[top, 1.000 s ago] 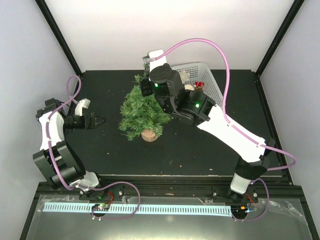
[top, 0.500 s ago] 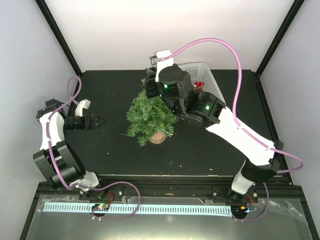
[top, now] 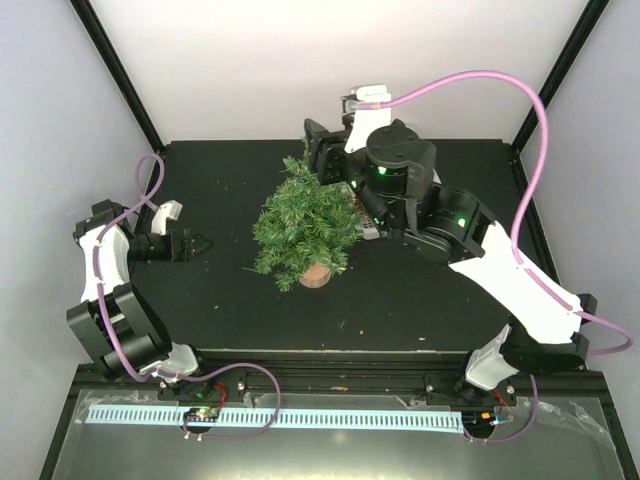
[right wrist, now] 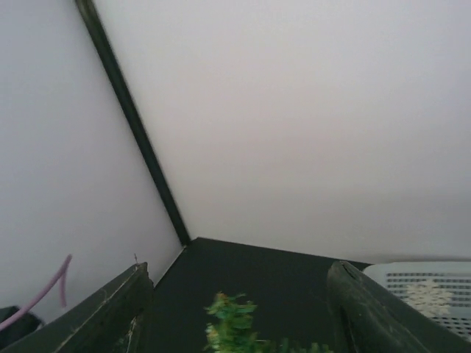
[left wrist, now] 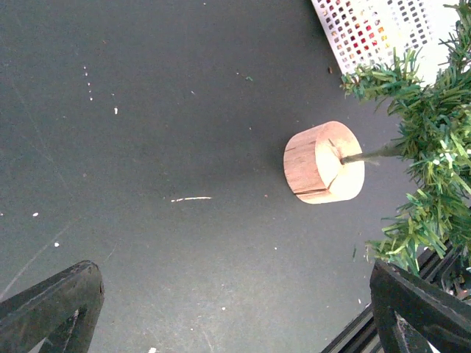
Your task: Decorate the small christmas tree
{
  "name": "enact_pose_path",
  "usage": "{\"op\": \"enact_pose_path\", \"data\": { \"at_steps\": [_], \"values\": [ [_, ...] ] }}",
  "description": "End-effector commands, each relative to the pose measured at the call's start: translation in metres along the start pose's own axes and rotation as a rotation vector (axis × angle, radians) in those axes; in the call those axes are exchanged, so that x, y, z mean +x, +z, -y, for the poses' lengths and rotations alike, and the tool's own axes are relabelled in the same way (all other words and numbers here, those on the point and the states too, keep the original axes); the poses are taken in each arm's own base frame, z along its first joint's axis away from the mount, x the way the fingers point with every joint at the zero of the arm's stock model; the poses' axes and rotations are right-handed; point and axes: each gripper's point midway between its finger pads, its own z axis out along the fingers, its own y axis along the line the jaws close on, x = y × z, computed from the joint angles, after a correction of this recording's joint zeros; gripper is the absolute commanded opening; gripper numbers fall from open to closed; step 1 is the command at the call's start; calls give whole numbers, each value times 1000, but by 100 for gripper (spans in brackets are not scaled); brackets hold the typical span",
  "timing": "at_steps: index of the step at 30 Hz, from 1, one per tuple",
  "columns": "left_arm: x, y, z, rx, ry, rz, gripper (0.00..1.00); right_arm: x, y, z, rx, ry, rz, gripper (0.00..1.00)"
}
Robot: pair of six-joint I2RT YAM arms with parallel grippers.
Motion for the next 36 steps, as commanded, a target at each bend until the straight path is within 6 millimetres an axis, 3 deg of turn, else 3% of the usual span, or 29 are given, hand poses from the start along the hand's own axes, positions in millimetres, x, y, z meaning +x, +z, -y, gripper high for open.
{"op": "enact_pose_path", "data": {
  "at_steps": [1,3,6,9,13,18,22,27,32,36],
  "values": [
    [-3,-10,8,-19,62,16,99,-18,-22,44,176,-12,37,64],
    [-4,-13,10,-29,73,15,99,-2,-22,76,301,-24,-41,63],
    [-5,-18,13,-46,93,12,99,29,-23,145,458,93,-206,62],
    [-6,-22,16,-64,114,10,99,92,-15,203,495,199,-393,64],
    [-4,-23,18,-76,126,-7,99,145,-10,247,527,233,-502,66],
    [-2,-21,20,-80,145,-27,99,215,16,257,503,235,-697,65],
    [-2,-19,18,-85,145,-32,99,255,41,263,502,261,-769,61],
    [2,-14,21,-58,121,-30,99,289,70,271,491,296,-816,60],
    [8,-11,22,-56,119,-31,99,321,86,294,530,387,-885,58],
    [14,-9,22,-56,123,-40,99,334,95,316,536,526,-865,57]
  ]
}}
